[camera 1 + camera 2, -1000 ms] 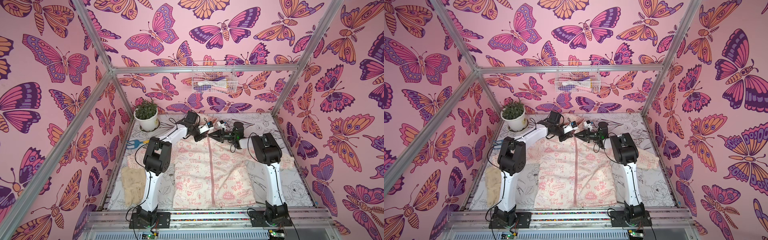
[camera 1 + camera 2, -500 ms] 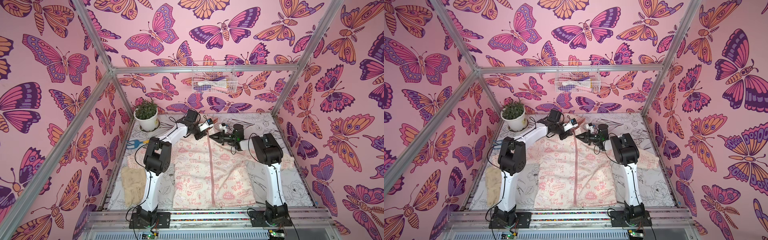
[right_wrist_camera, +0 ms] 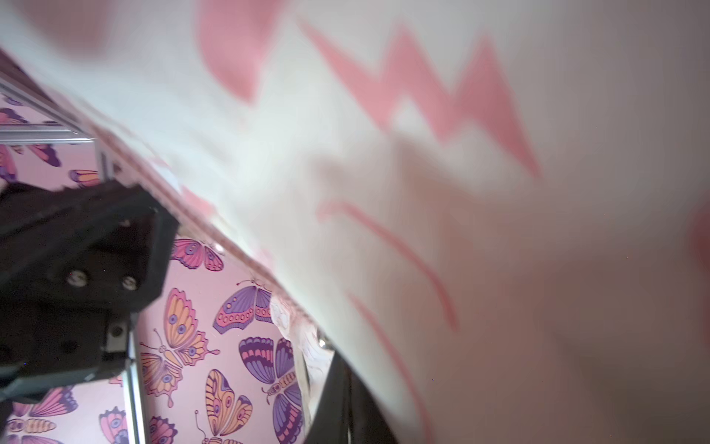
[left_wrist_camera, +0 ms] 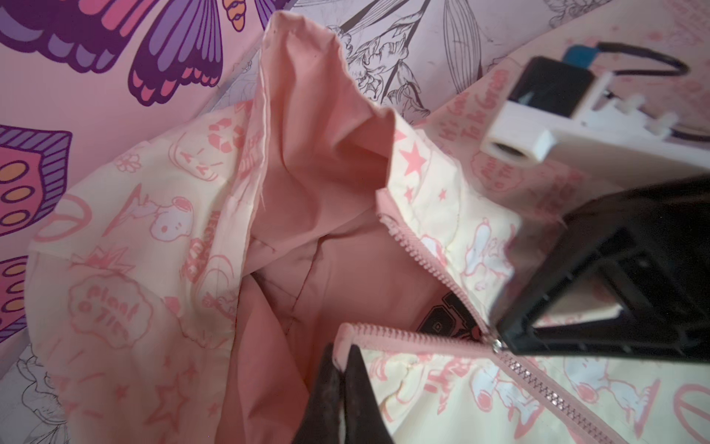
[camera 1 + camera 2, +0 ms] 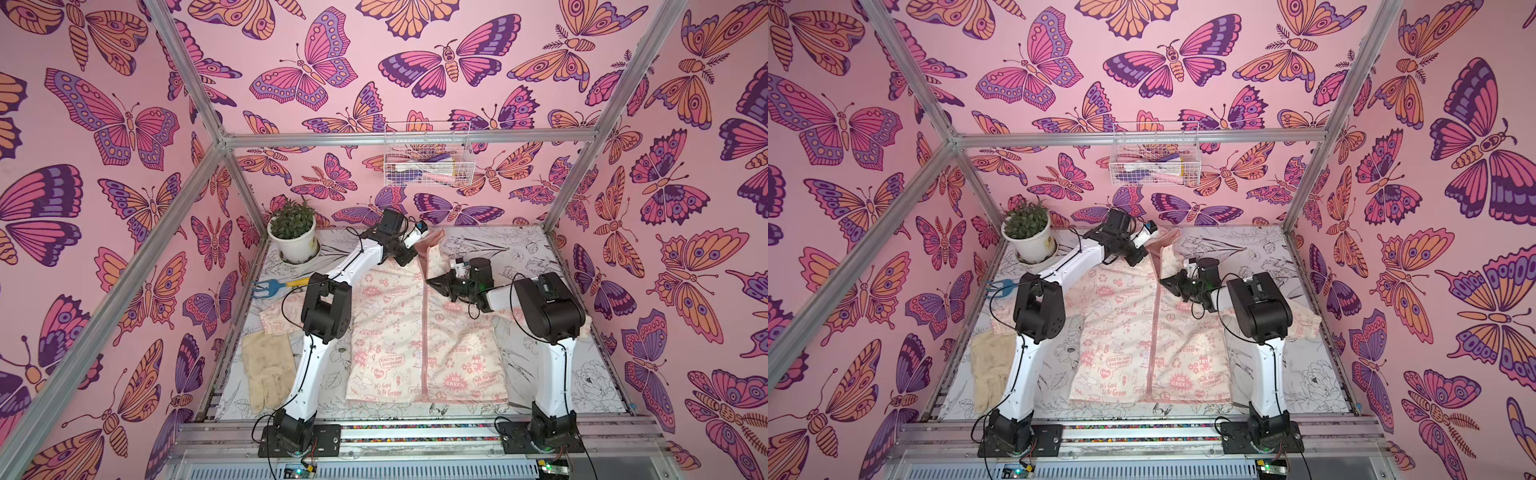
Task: Unzip the jacket
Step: Unzip the zipper on the jacket.
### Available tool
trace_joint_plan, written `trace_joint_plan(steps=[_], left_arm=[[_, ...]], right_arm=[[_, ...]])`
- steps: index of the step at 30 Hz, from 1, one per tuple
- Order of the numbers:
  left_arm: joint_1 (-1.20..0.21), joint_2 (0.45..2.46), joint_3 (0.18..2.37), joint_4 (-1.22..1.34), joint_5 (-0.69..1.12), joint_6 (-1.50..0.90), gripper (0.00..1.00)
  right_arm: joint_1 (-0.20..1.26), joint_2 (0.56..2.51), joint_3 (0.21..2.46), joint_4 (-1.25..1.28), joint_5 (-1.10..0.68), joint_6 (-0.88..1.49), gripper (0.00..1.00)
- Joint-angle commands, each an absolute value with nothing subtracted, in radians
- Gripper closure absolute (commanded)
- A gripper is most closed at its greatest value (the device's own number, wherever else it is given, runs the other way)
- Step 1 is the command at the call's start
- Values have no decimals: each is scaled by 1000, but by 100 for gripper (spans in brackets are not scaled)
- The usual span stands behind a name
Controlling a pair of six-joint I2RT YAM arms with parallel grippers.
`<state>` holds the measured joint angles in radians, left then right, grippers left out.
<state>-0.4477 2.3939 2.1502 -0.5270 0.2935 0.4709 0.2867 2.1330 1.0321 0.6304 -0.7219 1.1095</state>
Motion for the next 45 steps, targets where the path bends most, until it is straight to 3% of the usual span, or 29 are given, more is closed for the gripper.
trace_joint_plan(steps=[1,8,14,20,36,45], left_arm=[[-427,2431,2199,-507,195,483,100],[-430,2488,2242,-538,164,484,100],[-430,2578,2371,-600,160,451,100],[-428,2623,2450,-617,102,425,100],[-399,2711,2608,-614,-18,385,100],[-382,2742,2643,-598,-36,374,100]], right_arm=[[318,2075,991,348,-629,997,100],[397,1927,950,58,-455,905,100],[498,1824,870,-36,-366,960,100],[578,1746,751,-37,-400,1025,100],[887,1405,585,-352,-240,1135,100],[1053,1292,423,-335,-248,1323,100]])
